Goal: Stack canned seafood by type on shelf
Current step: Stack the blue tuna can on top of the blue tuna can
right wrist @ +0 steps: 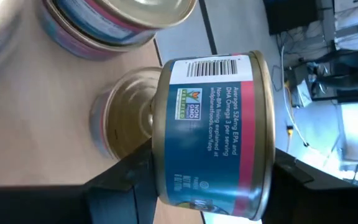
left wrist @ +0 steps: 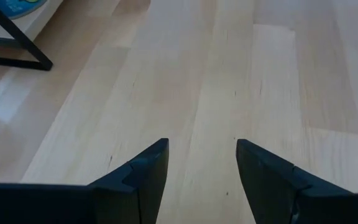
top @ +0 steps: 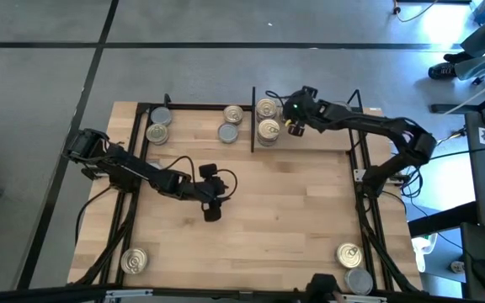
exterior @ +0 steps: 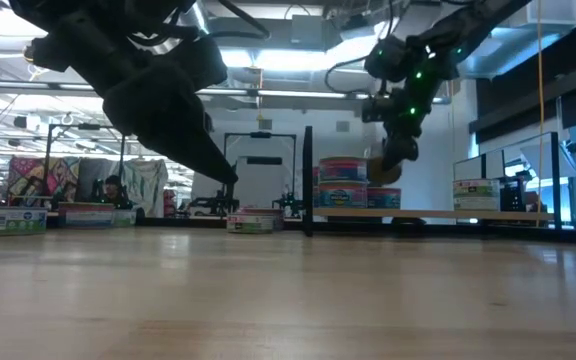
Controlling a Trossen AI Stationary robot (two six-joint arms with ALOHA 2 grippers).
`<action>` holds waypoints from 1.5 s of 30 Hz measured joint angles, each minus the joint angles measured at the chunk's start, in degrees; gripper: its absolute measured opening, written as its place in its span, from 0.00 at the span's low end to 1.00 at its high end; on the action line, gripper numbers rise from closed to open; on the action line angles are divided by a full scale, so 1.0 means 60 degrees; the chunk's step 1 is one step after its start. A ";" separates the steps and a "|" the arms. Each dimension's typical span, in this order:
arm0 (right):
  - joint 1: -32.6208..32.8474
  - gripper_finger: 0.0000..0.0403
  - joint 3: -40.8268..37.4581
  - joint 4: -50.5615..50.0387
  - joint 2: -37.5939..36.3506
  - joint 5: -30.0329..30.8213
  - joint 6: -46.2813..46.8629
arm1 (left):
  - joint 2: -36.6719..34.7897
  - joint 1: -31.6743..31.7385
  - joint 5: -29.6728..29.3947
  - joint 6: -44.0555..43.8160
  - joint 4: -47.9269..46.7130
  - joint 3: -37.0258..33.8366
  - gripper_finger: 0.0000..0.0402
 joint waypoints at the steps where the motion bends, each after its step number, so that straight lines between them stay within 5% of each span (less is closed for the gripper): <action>1: -0.0004 0.48 0.0000 0.0116 0.0121 0.0045 -0.0036 | -0.0003 0.0019 0.0000 0.0024 -0.0001 0.0000 0.46; 23: -0.0244 0.49 0.0005 0.0680 0.0702 0.0349 -0.0748 | -0.0004 0.0037 -0.0029 0.0179 -0.0002 0.0007 0.46; 32: -0.0226 0.72 0.0007 0.0518 0.0702 0.0306 -0.0732 | -0.0004 0.0037 -0.0029 0.0186 -0.0002 0.0007 0.46; 45: 0.0053 0.76 0.0007 0.0066 0.0654 0.0179 -0.0713 | -0.0004 0.0037 -0.0025 0.0200 -0.0005 0.0007 0.46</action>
